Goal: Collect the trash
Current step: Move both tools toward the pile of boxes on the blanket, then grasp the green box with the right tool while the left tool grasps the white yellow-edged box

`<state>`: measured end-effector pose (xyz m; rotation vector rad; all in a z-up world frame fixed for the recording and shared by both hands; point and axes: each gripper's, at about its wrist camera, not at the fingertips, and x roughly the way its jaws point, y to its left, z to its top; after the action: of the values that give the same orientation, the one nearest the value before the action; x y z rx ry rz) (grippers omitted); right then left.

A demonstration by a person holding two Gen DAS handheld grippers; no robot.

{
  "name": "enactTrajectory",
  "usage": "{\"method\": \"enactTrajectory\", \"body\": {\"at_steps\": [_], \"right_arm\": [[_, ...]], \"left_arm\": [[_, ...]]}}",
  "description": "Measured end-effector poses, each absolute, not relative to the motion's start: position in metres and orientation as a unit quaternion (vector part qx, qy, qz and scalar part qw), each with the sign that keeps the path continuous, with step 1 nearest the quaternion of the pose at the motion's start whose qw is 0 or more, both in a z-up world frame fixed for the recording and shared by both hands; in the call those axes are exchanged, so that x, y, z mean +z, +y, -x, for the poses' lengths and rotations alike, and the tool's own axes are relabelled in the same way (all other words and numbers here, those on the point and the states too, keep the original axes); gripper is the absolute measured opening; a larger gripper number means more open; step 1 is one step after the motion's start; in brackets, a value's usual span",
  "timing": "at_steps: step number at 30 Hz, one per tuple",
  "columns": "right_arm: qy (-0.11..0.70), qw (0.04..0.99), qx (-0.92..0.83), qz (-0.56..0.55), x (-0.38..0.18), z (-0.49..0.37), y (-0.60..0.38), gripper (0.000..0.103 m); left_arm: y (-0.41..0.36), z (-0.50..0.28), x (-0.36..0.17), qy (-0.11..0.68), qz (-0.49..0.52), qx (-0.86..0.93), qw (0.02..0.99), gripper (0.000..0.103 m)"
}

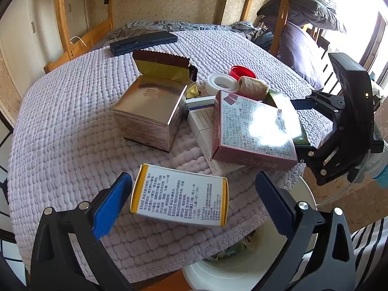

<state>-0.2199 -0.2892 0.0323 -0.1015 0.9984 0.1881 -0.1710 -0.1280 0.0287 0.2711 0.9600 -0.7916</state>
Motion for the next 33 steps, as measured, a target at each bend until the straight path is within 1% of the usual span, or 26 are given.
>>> {"method": "enactTrajectory", "body": {"at_steps": [9,12,14,15,20,23,25,27,28,29,30,33], "right_arm": [[0.464,0.88,0.089,0.045,0.03,0.206,-0.293,0.099],[0.464,0.88,0.091,0.045,0.031,0.21,-0.294,0.091],[0.464,0.88,0.09,0.044,0.034,0.217,-0.296,0.082],[0.465,0.88,0.09,0.042,0.034,0.218,-0.297,0.081],[0.467,0.881,0.069,0.028,0.04,0.231,-0.304,0.062],[0.468,0.882,0.052,0.022,0.044,0.239,-0.309,0.054],[0.47,0.882,0.038,0.009,0.044,0.243,-0.316,0.05],[0.469,0.883,0.027,0.005,0.044,0.246,-0.32,0.05],[0.464,0.886,0.016,0.004,0.046,0.247,-0.32,0.053],[0.462,0.887,0.005,0.002,0.048,0.246,-0.321,0.06],[0.46,0.888,-0.004,0.002,0.048,0.245,-0.32,0.063],[0.459,0.889,-0.009,0.006,0.049,0.239,-0.314,0.064]], "left_arm": [[-0.133,0.169,0.027,0.447,-0.124,-0.372,0.804,0.102],[-0.129,0.169,0.029,0.445,-0.119,-0.369,0.807,0.102],[-0.127,0.169,0.031,0.443,-0.116,-0.368,0.809,0.102],[-0.126,0.17,0.031,0.443,-0.115,-0.367,0.81,0.102],[-0.124,0.172,0.034,0.44,-0.114,-0.365,0.813,0.102],[-0.124,0.173,0.036,0.438,-0.115,-0.364,0.814,0.102],[-0.125,0.173,0.036,0.439,-0.117,-0.36,0.815,0.102],[-0.126,0.173,0.036,0.441,-0.118,-0.355,0.816,0.102],[-0.126,0.173,0.035,0.442,-0.117,-0.354,0.816,0.102],[-0.126,0.174,0.035,0.442,-0.116,-0.353,0.816,0.102],[-0.126,0.173,0.034,0.442,-0.117,-0.351,0.817,0.101],[-0.127,0.174,0.032,0.442,-0.126,-0.343,0.819,0.096]]}}
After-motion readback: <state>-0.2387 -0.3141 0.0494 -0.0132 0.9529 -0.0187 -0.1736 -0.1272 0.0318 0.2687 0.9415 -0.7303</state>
